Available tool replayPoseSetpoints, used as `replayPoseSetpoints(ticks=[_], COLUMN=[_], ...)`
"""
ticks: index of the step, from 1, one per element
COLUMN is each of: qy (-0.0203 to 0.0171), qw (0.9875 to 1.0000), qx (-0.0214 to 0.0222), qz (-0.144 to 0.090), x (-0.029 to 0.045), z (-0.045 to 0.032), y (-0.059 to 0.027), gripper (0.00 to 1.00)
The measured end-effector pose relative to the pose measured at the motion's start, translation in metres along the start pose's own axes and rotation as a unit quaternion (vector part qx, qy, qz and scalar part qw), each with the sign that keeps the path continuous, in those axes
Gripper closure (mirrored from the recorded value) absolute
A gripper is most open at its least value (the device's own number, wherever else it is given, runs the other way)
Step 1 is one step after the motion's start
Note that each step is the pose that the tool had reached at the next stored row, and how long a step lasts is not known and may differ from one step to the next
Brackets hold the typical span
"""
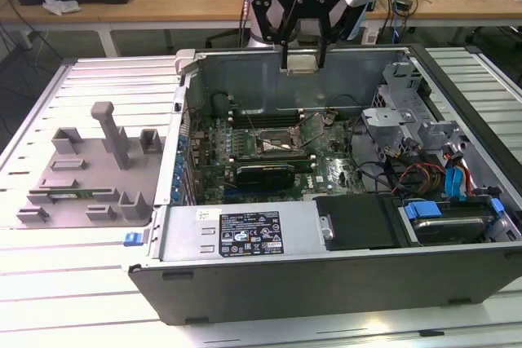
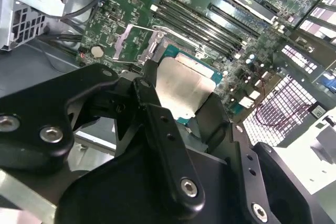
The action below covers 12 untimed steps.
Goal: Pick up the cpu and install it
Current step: 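Pick up the cpu and move it towards the insertion slot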
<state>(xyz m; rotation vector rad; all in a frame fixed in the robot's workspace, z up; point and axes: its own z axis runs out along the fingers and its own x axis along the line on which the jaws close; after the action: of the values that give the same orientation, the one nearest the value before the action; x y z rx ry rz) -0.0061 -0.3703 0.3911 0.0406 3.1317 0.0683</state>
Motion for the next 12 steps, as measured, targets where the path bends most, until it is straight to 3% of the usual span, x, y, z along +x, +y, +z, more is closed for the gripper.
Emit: replayPoseSetpoints(ticks=[7, 12], qy=[0.0, 0.0], qw=[1.0, 1.0], qx=[0.0, 0.0], qz=[0.0, 0.0], x=[0.007, 0.008], z=[0.0194, 0.0329], y=[-0.001, -0.0016], gripper=[0.46, 0.46])
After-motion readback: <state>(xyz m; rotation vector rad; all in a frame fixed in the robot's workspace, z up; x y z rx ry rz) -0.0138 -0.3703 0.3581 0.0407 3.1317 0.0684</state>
